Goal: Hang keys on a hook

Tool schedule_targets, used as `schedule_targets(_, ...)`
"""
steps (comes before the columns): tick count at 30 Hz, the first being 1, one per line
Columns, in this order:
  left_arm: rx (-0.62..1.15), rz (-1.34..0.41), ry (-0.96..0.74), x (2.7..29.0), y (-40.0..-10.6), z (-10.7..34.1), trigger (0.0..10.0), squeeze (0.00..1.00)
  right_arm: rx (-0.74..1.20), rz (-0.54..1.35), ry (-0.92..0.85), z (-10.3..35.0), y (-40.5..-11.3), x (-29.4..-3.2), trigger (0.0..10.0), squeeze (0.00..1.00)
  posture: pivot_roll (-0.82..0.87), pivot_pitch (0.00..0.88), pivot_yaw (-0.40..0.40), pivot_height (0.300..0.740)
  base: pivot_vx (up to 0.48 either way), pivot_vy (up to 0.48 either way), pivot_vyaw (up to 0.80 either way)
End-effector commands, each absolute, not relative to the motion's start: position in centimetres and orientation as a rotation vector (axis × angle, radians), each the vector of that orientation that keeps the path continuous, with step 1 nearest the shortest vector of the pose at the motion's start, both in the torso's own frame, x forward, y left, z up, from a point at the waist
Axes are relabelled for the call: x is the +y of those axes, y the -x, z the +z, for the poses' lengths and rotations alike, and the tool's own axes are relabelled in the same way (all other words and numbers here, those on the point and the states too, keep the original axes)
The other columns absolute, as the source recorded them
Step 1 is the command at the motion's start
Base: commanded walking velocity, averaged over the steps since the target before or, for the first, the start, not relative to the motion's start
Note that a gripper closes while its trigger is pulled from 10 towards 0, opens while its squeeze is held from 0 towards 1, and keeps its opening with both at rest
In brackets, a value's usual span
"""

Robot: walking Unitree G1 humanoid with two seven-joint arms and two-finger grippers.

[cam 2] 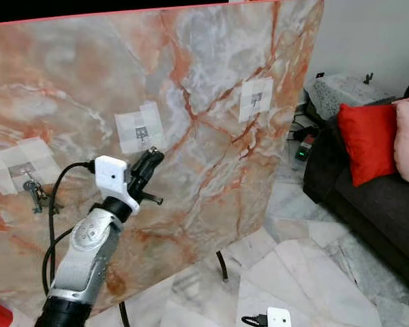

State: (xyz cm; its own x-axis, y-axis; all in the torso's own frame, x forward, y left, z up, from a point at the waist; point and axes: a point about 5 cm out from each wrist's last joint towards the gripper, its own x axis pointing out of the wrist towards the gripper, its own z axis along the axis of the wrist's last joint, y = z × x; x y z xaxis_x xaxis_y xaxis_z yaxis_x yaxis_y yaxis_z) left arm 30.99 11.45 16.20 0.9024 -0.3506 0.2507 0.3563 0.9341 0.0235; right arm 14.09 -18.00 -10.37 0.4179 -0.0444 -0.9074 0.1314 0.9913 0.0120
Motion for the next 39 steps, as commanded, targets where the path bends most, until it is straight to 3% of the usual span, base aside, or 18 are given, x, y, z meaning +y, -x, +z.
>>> schedule_targets(1,-0.285,-0.378,0.011,10.9,-31.5,16.9,10.0,0.0,1.135,-0.116,-0.079,-10.3,-14.2,-18.2,10.0,0.0,0.0,0.0,-0.067,0.74,0.0,0.0,0.0)
schedule_targets(23,-0.33,-0.26,-0.027,13.4,-32.6,17.8,10.0,0.0,1.139,-0.122,-0.075,-10.3,-14.1,-18.3,10.0,0.0,0.0,0.0,-0.069,0.74,0.0,0.0,0.0)
schedule_targets(39,-0.295,-0.284,-0.025,13.1,-32.4,17.0,10.0,0.0,1.139,-0.122,-0.073,-10.3,-14.1,-18.3,10.0,0.0,0.0,0.0,-0.07,0.74,0.0,0.0,0.0)
